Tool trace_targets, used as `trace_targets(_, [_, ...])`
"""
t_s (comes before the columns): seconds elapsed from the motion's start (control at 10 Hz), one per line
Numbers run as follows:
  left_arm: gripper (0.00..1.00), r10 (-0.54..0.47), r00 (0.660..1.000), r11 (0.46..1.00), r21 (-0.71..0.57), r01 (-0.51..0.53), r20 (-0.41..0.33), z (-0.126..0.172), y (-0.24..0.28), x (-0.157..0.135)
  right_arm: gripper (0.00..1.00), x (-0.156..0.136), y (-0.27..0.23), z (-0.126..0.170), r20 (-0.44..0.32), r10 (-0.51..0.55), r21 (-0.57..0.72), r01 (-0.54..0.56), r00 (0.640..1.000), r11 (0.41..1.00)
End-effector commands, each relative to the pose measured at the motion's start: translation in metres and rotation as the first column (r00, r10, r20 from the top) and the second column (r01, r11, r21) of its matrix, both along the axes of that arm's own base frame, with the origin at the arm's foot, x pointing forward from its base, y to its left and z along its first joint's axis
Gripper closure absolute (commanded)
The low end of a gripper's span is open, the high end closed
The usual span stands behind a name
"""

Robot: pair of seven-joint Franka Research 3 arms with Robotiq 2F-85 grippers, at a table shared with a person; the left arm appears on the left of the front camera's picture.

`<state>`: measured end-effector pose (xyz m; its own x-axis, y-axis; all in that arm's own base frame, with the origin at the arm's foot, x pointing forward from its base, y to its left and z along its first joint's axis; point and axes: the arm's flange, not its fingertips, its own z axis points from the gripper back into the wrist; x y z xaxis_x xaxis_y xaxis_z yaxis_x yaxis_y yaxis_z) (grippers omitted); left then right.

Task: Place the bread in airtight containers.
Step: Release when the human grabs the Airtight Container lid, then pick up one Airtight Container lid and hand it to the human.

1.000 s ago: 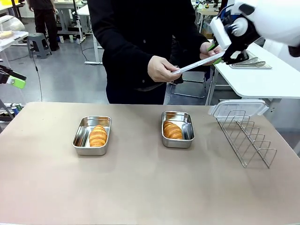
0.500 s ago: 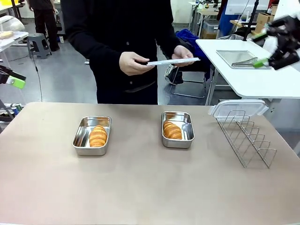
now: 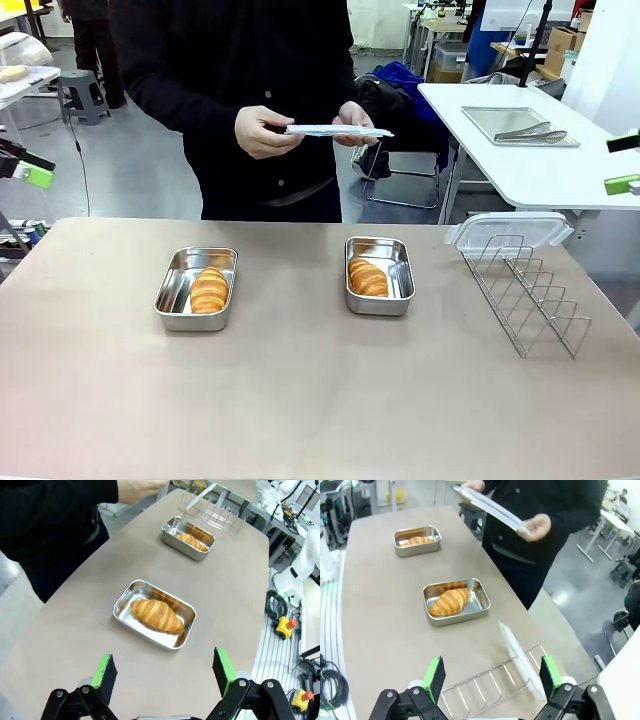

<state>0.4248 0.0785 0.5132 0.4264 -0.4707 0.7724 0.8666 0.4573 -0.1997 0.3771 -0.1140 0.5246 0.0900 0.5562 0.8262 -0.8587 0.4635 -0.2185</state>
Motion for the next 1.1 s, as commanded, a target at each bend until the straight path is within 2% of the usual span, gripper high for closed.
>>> trace_targets(0.0, [0.00, -0.015, 1.000, 1.000, -0.004, 0.015, 0.012, 0.0004, -0.0009, -0.0009, 0.00, -0.0053, 0.0038, 0.0014, 0.017, 0.002, 0.023, -0.003, 1.000, 1.000])
trace_targets(0.1, [0.00, -0.015, 1.000, 1.000, -0.004, 0.015, 0.012, 0.0004, -0.0009, -0.0009, 0.00, -0.0070, 0.0043, 0.0056, 0.071, 0.009, 0.018, -0.011, 0.997, 1.000])
trace_targets(0.2, [0.00, -0.015, 1.000, 1.000, -0.004, 0.015, 0.012, 0.0004, -0.0009, -0.0009, 0.00, -0.0036, -0.0038, -0.0007, -0.008, -0.007, 0.011, 0.007, 1.000, 1.000])
trace_targets(1.0, [0.00, -0.015, 1.000, 1.000, -0.004, 0.015, 0.012, 0.0004, -0.0009, -0.0009, 0.00, -0.0036, -0.0038, -0.0007, -0.008, -0.007, 0.011, 0.007, 1.000, 1.000])
